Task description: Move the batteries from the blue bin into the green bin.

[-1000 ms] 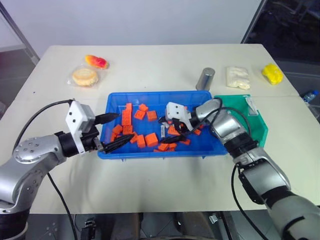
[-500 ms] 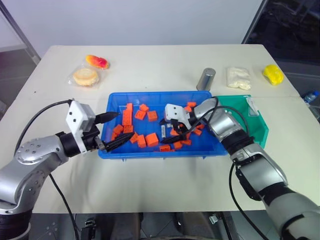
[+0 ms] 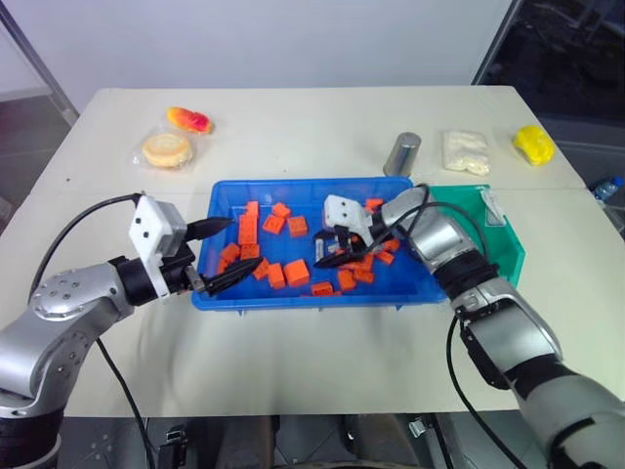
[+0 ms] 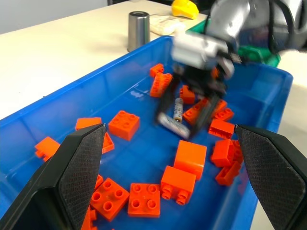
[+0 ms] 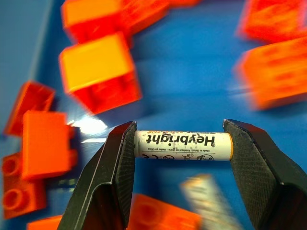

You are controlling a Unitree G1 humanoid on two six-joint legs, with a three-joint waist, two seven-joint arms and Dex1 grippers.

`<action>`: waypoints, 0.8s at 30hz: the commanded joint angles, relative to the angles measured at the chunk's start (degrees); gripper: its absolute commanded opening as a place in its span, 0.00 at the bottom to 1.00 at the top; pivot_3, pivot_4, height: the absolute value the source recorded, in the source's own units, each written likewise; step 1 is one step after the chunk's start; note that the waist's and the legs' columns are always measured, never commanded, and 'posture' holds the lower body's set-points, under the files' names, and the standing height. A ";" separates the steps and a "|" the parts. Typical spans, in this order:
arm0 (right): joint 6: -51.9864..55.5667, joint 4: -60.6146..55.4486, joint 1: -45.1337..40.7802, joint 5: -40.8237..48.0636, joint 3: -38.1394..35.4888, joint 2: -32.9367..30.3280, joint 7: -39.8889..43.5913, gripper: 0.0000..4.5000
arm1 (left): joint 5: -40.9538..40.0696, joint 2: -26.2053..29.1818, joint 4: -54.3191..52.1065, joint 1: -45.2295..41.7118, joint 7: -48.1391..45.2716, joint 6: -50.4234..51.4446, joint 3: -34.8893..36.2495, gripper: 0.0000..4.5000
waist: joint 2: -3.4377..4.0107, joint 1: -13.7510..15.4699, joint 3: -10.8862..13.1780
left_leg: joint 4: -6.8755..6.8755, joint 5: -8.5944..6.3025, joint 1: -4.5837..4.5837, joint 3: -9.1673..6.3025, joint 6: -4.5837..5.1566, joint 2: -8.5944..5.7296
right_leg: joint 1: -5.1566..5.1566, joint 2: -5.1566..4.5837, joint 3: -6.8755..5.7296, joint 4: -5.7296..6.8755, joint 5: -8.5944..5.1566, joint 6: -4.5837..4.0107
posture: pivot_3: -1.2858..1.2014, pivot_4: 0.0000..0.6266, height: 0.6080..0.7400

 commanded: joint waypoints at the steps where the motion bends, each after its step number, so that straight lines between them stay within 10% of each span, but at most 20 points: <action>1: 3.44 -8.32 -3.31 3.45 -6.30 -4.38 -0.12 0.49 | -0.15 0.82 0.26 -1.46 -2.94 -1.79 -0.36 1.00 | 0.00 0.13 0.00 | 0.00 0.00 0.00 0.00 0.00 0.00 | 0.00 0.00 0.00 -0.01 0.00 0.00 | 0.52 0.24 1.00; 11: 13.19 -23.28 9.02 5.46 -17.18 -27.70 -0.40 0.49 | 4.46 -0.13 10.82 -11.73 -11.30 -6.07 -7.98 1.00 | -0.02 1.45 -0.01 | 0.01 0.00 0.00 0.07 0.01 -0.04 | 0.06 -0.02 0.01 -0.15 -0.01 -0.01 | 0.52 0.24 1.00; 24: 9.77 -24.20 22.72 4.32 -20.60 -37.49 -5.60 0.49 | 7.63 -2.98 17.20 -17.00 -15.08 -8.35 -11.40 1.00 | 0.01 0.01 0.01 | 0.02 0.00 0.00 0.14 0.02 0.00 | 0.01 0.03 0.09 -0.09 -0.01 0.02 | 0.52 0.24 1.00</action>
